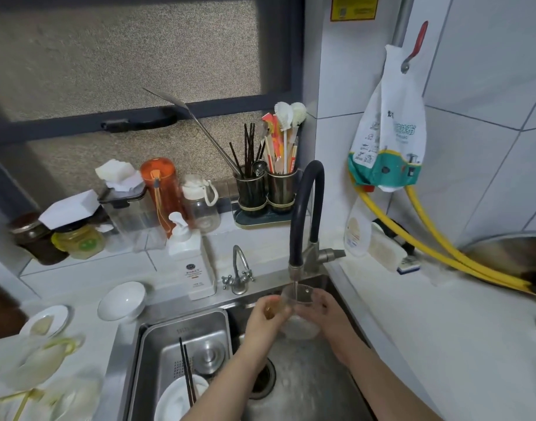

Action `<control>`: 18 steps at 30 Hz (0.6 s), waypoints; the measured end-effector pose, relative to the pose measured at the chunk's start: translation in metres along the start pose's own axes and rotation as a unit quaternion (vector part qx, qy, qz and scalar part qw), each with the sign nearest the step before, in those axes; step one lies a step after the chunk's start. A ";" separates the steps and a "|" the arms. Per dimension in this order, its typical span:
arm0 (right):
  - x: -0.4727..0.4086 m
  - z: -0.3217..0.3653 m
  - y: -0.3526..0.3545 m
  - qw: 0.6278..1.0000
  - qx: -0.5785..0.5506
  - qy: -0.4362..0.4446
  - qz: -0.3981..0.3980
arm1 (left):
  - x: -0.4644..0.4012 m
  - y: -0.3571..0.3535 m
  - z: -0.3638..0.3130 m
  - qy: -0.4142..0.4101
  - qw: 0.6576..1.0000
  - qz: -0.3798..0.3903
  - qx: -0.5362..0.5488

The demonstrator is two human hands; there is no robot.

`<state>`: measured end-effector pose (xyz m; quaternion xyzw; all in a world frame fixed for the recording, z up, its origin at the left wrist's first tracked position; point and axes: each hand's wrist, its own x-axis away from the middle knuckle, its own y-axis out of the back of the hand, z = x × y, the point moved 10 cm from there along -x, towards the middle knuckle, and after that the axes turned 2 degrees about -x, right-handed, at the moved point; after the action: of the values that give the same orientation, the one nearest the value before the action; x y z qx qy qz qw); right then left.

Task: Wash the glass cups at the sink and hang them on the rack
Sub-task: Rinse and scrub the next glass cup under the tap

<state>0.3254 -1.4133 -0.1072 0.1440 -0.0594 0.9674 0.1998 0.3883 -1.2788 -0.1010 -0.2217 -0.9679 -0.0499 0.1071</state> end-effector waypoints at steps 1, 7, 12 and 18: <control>0.002 0.004 -0.002 1.000 0.003 0.011 -0.006 | 0.001 0.003 0.005 0.012 1.000 -0.005 0.017; -0.003 0.026 -0.030 0.994 0.086 0.061 0.033 | 0.005 0.020 0.029 0.080 0.987 -0.011 0.138; -0.033 -0.004 -0.031 0.986 0.167 -0.017 0.021 | 0.009 0.023 0.028 0.099 0.987 -0.018 0.128; -0.032 -0.030 -0.011 0.988 0.040 -0.144 -0.025 | 0.000 0.006 0.009 0.104 0.991 -0.016 0.086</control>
<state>0.3504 -1.4095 -0.1447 0.2909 -0.0453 0.9329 0.2073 0.3897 -1.2721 -0.1100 -0.1900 -0.9556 0.0094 0.2251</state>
